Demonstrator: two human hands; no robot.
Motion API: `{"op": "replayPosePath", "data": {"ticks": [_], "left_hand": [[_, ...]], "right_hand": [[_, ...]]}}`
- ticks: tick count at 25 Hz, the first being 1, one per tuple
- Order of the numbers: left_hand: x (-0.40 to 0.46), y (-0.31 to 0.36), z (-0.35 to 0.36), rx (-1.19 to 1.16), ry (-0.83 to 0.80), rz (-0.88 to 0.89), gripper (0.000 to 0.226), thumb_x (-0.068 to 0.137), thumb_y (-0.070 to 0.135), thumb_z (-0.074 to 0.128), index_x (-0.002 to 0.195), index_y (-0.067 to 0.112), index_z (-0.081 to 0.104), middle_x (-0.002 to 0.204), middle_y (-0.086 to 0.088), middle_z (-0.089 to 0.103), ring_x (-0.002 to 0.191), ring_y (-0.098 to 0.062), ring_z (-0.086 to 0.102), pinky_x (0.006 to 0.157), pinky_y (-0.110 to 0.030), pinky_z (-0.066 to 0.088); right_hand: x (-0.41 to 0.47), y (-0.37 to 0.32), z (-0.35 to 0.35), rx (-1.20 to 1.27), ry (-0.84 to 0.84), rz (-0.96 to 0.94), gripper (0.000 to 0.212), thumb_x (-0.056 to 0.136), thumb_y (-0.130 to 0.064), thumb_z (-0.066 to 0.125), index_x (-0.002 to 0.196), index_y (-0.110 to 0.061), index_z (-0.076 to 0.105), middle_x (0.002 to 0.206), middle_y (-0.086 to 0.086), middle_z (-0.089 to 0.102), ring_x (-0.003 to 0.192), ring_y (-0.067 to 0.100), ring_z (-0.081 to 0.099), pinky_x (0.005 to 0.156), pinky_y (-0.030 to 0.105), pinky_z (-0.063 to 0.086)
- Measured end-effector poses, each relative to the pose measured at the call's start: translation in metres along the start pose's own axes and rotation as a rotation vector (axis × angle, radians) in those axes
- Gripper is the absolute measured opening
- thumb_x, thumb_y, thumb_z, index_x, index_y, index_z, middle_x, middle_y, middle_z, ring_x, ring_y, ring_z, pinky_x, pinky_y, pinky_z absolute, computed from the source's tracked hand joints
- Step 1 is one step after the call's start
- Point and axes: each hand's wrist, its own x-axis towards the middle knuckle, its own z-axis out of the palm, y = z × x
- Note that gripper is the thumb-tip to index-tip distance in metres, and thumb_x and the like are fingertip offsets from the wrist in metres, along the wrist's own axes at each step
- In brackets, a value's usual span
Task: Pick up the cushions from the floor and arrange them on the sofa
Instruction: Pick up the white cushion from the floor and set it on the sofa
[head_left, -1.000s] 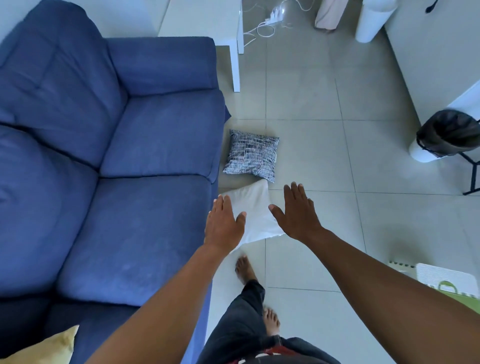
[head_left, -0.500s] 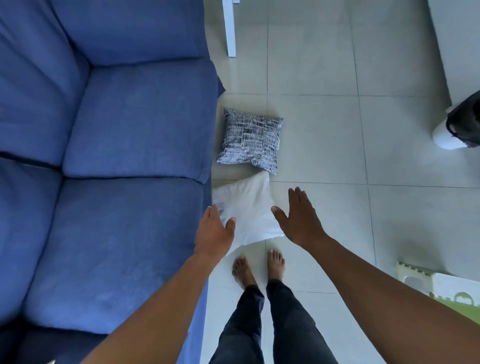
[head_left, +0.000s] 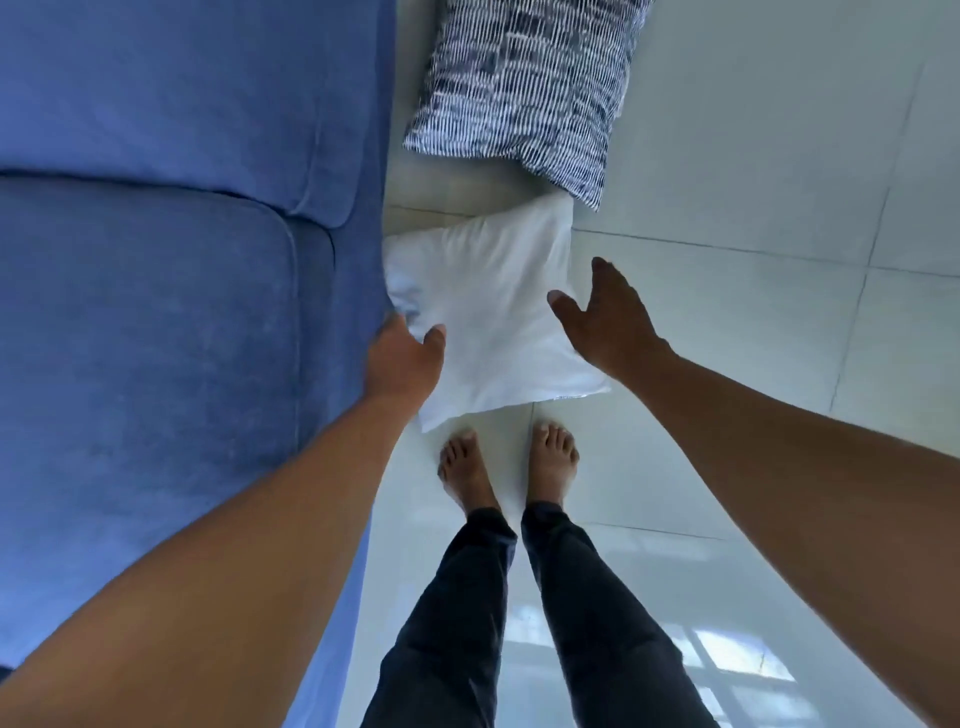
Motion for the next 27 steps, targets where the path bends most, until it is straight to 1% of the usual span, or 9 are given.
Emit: {"op": "replayPosePath", "data": {"ticks": [6, 9, 10, 12, 14, 15, 17, 21, 27], "left_hand": [[0.134, -0.02, 0.063, -0.293, 0.069, -0.28, 0.083, 0.08, 0.062, 0.066, 0.133, -0.002, 0.066, 0.132, -0.016, 0.075, 0.117, -0.033, 0.074, 0.098, -0.039, 0.061], [0.16, -0.04, 0.089, -0.478, 0.08, -0.37, 0.042, 0.091, 0.05, 0.076, 0.103, 0.01, 0.071, 0.095, -0.001, 0.075, 0.069, -0.009, 0.074, 0.056, -0.015, 0.055], [0.157, -0.04, 0.09, -0.52, 0.058, -0.38, 0.044, 0.086, 0.055, 0.081, 0.096, 0.014, 0.07, 0.094, -0.003, 0.074, 0.063, -0.007, 0.071, 0.055, -0.014, 0.054], [0.152, -0.046, 0.099, -0.626, -0.101, -0.401, 0.093, 0.065, 0.075, 0.086, 0.125, 0.007, 0.072, 0.123, -0.012, 0.075, 0.111, -0.02, 0.075, 0.093, -0.025, 0.059], [0.15, -0.05, 0.104, -0.728, -0.308, -0.377, 0.129, 0.051, 0.065, 0.096, 0.153, -0.001, 0.051, 0.11, -0.004, 0.079, 0.143, -0.034, 0.057, 0.111, -0.039, 0.048], [0.158, -0.054, 0.108, -0.771, -0.348, -0.325, 0.116, 0.059, 0.055, 0.091, 0.155, 0.003, 0.052, 0.095, 0.0, 0.079, 0.137, -0.034, 0.062, 0.111, -0.042, 0.05], [0.164, -0.064, 0.11, -0.848, -0.317, -0.338, 0.082, 0.075, 0.042, 0.081, 0.147, 0.007, 0.062, 0.098, -0.005, 0.08, 0.112, -0.03, 0.074, 0.108, -0.049, 0.056], [0.128, -0.069, 0.094, -0.879, -0.243, -0.319, 0.074, 0.062, 0.036, 0.092, 0.129, 0.01, 0.075, 0.119, -0.012, 0.082, 0.111, -0.032, 0.078, 0.105, -0.05, 0.06], [0.009, -0.016, 0.022, -0.918, -0.303, -0.223, 0.044, 0.091, 0.026, 0.083, 0.133, 0.016, 0.073, 0.12, -0.005, 0.082, 0.112, -0.025, 0.076, 0.101, -0.04, 0.06]], "right_hand": [[0.111, 0.033, 0.064, 0.102, -0.004, 0.139, 0.077, 0.104, -0.054, 0.053, 0.158, -0.002, 0.031, 0.163, 0.018, 0.04, 0.151, 0.035, 0.038, 0.117, 0.042, 0.032], [0.158, 0.055, 0.095, 0.24, 0.056, 0.244, 0.088, 0.094, -0.067, 0.059, 0.154, -0.006, 0.039, 0.157, 0.012, 0.049, 0.145, 0.032, 0.047, 0.119, 0.043, 0.036], [0.17, 0.059, 0.103, 0.31, 0.081, 0.275, 0.093, 0.088, -0.073, 0.062, 0.151, -0.008, 0.043, 0.152, 0.011, 0.052, 0.14, 0.032, 0.05, 0.118, 0.044, 0.039], [0.191, 0.071, 0.118, 0.425, 0.078, 0.315, 0.107, 0.067, -0.087, 0.069, 0.141, -0.012, 0.055, 0.141, 0.007, 0.061, 0.128, 0.031, 0.06, 0.113, 0.044, 0.047], [0.204, 0.09, 0.128, 0.525, 0.005, 0.343, 0.118, 0.043, -0.094, 0.077, 0.129, -0.014, 0.068, 0.126, 0.005, 0.071, 0.112, 0.03, 0.07, 0.105, 0.045, 0.056], [0.202, 0.094, 0.128, 0.567, -0.035, 0.343, 0.115, 0.041, -0.089, 0.083, 0.126, -0.013, 0.071, 0.12, 0.005, 0.075, 0.107, 0.029, 0.073, 0.103, 0.046, 0.058], [0.18, 0.088, 0.119, 0.626, -0.064, 0.328, 0.093, 0.055, -0.069, 0.091, 0.123, -0.009, 0.074, 0.111, 0.003, 0.079, 0.103, 0.025, 0.076, 0.101, 0.043, 0.06], [0.113, 0.082, 0.075, 0.727, -0.013, 0.311, 0.039, 0.08, -0.036, 0.091, 0.105, -0.011, 0.076, 0.099, 0.004, 0.079, 0.107, 0.028, 0.077, 0.1, 0.039, 0.061], [0.017, 0.06, -0.022, 0.83, -0.008, 0.271, 0.083, 0.049, -0.058, 0.101, 0.11, -0.006, 0.08, 0.104, 0.005, 0.084, 0.098, 0.026, 0.081, 0.102, 0.043, 0.06]]}}
